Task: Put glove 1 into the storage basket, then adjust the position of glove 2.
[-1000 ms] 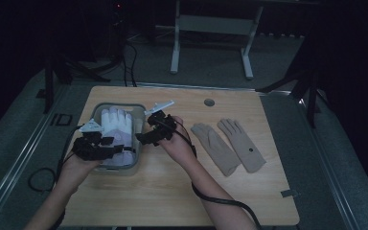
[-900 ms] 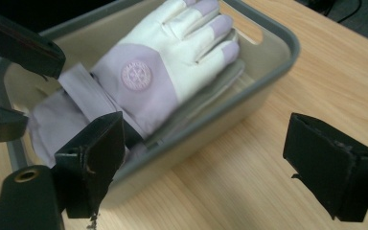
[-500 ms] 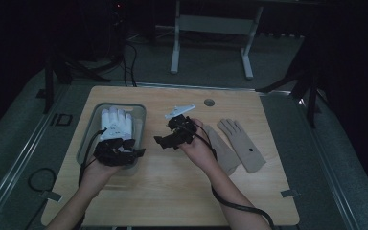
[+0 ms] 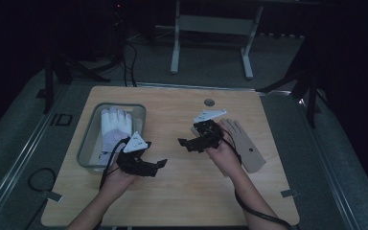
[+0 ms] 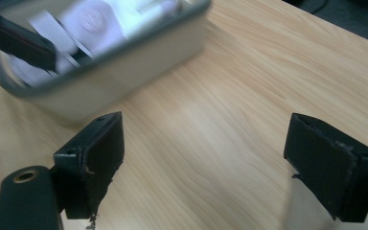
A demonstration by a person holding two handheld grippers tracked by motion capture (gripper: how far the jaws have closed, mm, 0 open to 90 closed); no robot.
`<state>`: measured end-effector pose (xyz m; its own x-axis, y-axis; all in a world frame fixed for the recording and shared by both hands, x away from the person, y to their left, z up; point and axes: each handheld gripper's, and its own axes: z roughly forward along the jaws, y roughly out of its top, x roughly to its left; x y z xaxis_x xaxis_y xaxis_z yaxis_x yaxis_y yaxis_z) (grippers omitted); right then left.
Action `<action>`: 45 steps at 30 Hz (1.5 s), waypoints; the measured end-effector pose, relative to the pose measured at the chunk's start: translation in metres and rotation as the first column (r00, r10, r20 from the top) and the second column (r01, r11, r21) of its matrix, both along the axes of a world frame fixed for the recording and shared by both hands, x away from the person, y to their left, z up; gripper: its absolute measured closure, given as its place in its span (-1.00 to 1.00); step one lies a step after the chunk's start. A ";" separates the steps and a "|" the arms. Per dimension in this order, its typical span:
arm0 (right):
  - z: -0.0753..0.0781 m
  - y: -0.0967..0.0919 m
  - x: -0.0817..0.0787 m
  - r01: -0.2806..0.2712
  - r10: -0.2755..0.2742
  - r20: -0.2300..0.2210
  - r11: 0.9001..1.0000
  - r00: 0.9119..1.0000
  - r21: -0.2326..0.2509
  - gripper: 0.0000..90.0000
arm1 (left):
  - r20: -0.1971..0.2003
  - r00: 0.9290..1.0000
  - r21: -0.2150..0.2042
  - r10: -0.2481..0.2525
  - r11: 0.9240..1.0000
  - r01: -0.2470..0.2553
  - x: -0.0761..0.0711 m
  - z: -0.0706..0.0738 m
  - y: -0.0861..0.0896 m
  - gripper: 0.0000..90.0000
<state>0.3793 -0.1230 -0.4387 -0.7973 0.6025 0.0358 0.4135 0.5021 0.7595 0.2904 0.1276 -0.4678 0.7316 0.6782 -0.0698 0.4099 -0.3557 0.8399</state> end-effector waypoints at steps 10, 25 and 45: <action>-0.021 -0.049 0.001 0.033 -0.033 0.002 0.999 0.999 0.006 -0.71 | 0.048 0.997 -0.025 -0.056 0.998 0.057 -0.010 -0.025 -0.018 -0.68; -0.056 -0.113 0.010 0.071 -0.070 -0.055 0.997 0.996 0.023 -0.74 | 0.084 0.993 -0.089 -0.081 0.992 0.088 -0.028 -0.061 -0.024 -0.68; -0.102 -0.117 0.044 0.114 -0.118 -0.012 0.978 0.993 -0.175 -0.12 | 0.169 0.984 -0.085 -0.054 0.994 0.069 -0.036 -0.072 -0.024 -0.69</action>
<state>0.4236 -0.2399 -0.5411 -0.7221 0.6892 -0.0602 0.4925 0.5732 0.6549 0.2542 0.1036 -0.5398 0.7781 0.6281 -0.0022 0.2414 -0.2959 0.9242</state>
